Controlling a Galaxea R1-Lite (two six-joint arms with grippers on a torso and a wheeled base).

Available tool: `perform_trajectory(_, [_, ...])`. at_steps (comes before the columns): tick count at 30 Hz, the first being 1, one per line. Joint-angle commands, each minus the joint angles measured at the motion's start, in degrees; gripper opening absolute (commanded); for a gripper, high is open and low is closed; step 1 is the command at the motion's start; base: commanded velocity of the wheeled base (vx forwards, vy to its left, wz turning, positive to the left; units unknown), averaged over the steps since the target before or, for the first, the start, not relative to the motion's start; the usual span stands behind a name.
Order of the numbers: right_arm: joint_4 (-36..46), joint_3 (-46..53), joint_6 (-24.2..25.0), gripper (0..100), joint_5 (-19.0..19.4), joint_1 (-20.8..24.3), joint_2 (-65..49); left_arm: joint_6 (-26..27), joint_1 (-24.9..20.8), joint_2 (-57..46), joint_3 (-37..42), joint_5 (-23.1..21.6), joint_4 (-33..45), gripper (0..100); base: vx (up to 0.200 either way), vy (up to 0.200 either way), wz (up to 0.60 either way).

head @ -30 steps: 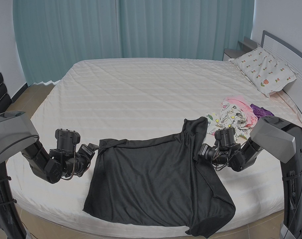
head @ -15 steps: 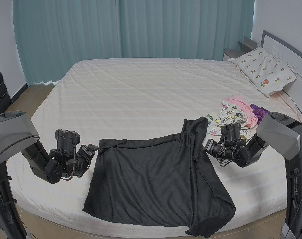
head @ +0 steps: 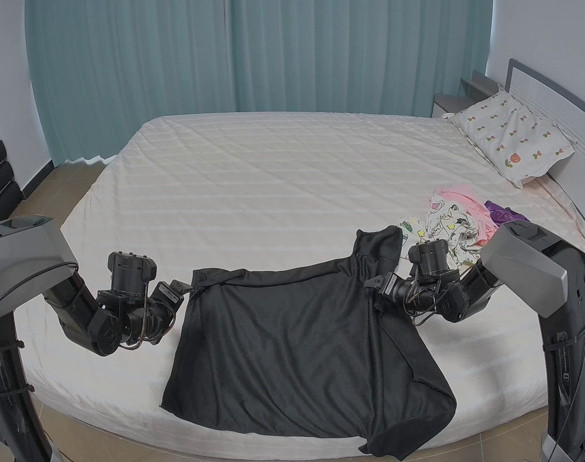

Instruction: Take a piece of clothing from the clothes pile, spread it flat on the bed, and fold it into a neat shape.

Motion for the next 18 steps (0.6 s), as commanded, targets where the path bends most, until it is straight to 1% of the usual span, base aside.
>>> perform_trajectory(1, [1.4, -3.3, 1.3, 0, -0.2, 0.3, 2.4, 0.0, 0.0, 0.2, 0.0, 0.1, 0.0, 100, 0.0, 0.0, 0.0])
perform_trajectory(8, [1.8, -3.6, 2.8, 0, -0.2, 0.3, 2.4, 0.0, 0.3, 0.2, 0.0, 0.0, 0.0, 100, 0.0, 0.0, 0.0])
perform_trajectory(10, [1.8, -3.6, 2.6, 0, -0.5, 0.0, 2.2, 0.0, 0.3, 0.2, 0.0, 0.1, 0.0, 100, 0.0, 0.0, 0.0])
perform_trajectory(12, [1.6, -3.7, 2.6, 0, -1.5, -0.4, 2.0, 0.0, 0.3, 0.2, 0.0, 0.1, 0.0, 100, 0.0, 0.0, 0.0])
perform_trajectory(13, [1.6, -3.7, 2.6, 0, -2.1, -1.0, 1.5, 0.0, 0.3, 0.2, 0.0, 0.0, 0.0, 100, 0.0, 0.0, 0.0])
perform_trajectory(18, [1.3, -3.8, 2.2, 0, -1.9, -3.4, -1.5, 0.0, 0.3, 0.2, 0.1, 0.1, 0.1, 100, 0.0, 0.0, 0.0])
